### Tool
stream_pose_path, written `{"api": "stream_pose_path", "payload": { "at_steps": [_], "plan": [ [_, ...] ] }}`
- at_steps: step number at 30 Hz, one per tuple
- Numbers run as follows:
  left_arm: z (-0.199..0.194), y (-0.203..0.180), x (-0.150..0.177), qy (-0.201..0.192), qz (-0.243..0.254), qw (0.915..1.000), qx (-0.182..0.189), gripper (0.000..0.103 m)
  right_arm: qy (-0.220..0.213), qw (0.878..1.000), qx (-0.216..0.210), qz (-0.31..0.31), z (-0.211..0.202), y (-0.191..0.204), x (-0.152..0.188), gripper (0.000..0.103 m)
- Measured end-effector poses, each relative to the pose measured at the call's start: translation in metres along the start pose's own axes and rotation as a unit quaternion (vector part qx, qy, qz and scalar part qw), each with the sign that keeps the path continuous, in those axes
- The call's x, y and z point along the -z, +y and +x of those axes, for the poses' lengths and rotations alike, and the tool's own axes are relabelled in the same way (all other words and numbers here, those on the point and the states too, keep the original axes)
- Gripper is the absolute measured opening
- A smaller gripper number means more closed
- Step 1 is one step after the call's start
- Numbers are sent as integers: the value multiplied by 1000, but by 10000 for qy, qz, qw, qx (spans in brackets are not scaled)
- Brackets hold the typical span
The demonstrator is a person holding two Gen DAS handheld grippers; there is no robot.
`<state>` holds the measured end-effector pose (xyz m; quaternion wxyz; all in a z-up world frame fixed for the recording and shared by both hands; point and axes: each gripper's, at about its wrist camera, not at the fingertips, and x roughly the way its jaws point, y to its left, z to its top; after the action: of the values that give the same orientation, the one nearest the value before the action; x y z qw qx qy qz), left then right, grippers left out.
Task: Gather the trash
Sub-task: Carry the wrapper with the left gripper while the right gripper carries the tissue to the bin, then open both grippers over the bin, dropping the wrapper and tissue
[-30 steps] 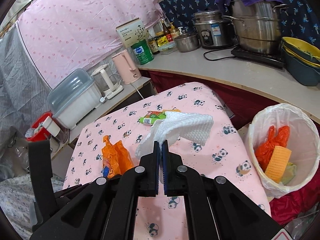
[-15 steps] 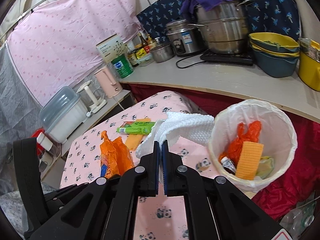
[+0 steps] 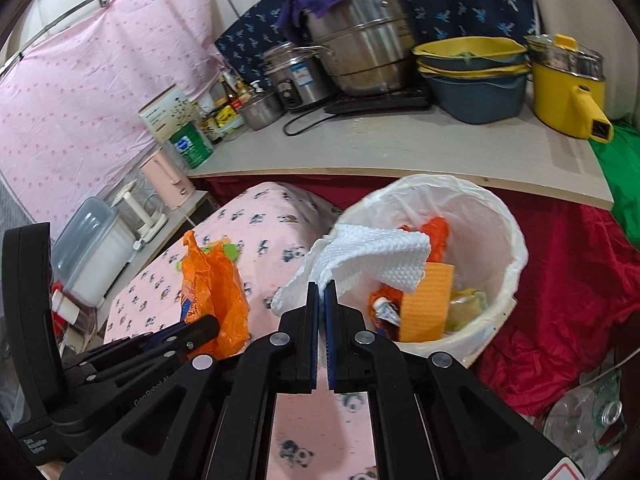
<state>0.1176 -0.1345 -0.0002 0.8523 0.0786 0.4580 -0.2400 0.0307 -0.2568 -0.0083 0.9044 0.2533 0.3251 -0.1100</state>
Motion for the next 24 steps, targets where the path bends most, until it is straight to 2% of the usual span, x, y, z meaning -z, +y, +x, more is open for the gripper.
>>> {"api": "stream_pose_path", "payload": {
  "at_steps": [11,18,21,23,24],
  "plan": [
    [30,-62,-20,129,547,9975,420,16,-209,9979,411,459,-8,-56,-13,4],
    [60,-92,-30,379,796,9932,758,17,-232,9956,623,658,-3,-79,-18,4],
    [70,-98,-33,437,819,9923,822,22,-233,9948,693,713,0,-86,-21,4],
    [73,-100,-36,368,815,9931,763,36,-223,9945,717,726,3,-89,-24,4],
    [74,-100,-37,321,821,9935,725,39,-212,9946,717,724,5,-89,-25,4]
  ]
}}
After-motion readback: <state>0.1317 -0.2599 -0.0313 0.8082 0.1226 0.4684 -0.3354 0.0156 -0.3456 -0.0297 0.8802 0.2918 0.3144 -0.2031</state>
